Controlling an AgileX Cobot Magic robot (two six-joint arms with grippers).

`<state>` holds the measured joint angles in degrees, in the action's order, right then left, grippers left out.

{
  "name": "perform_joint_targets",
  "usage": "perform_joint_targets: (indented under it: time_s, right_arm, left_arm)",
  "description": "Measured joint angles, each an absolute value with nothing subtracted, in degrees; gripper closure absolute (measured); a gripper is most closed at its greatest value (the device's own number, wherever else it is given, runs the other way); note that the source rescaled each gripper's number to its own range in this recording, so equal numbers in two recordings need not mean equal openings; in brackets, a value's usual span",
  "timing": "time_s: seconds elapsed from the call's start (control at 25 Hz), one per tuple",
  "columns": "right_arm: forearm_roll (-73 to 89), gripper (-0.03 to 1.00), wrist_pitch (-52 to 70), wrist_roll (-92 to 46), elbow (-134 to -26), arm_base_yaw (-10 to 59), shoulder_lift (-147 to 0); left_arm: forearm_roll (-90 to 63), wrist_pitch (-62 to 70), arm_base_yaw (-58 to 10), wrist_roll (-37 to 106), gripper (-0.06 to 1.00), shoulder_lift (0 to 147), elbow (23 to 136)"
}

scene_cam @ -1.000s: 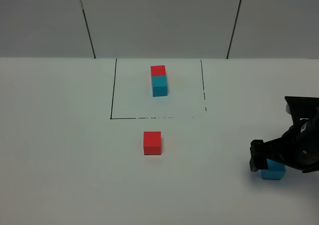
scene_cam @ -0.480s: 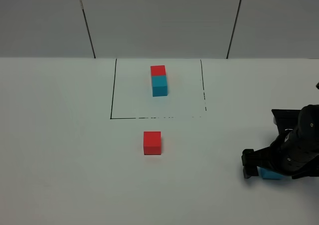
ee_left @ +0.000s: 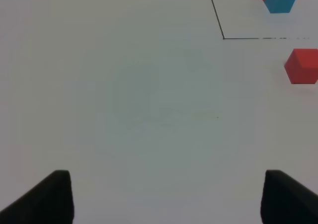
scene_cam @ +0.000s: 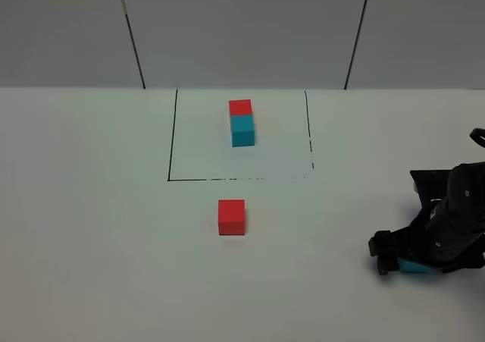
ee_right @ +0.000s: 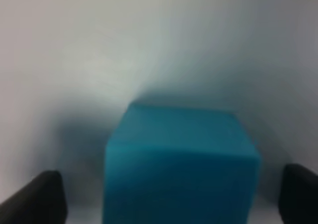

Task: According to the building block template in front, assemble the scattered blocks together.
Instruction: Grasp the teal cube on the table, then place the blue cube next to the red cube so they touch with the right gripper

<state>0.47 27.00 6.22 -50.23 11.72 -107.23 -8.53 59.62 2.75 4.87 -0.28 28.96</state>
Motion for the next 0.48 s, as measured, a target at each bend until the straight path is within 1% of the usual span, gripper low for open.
perform_joint_targets:
  time_s: [0.04, 0.12, 0.2, 0.24, 0.48]
  right_arm:
    - [0.0, 0.39, 27.1, 6.3, -50.2, 11.7, -107.3]
    - [0.0, 0.65, 26.8, 6.9, -50.2, 11.7, -107.3]
    - [0.0, 0.97, 26.6, 7.1, -50.2, 11.7, -107.3]
    - [0.0, 0.95, 26.6, 7.1, -50.3, 11.7, -107.3]
    - [-0.5, 0.95, 27.5, 4.8, -50.9, 11.7, -107.3]
  left_arm:
    - [-8.5, 59.6, 2.8, 4.9, 0.28, -0.3, 29.0]
    - [-8.5, 59.6, 2.8, 4.9, 0.28, -0.3, 29.0]
    - [-8.5, 59.6, 2.8, 4.9, 0.28, -0.3, 29.0]
    - [-8.5, 59.6, 2.8, 4.9, 0.28, -0.3, 29.0]
    - [-8.5, 59.6, 2.8, 4.9, 0.28, -0.3, 29.0]
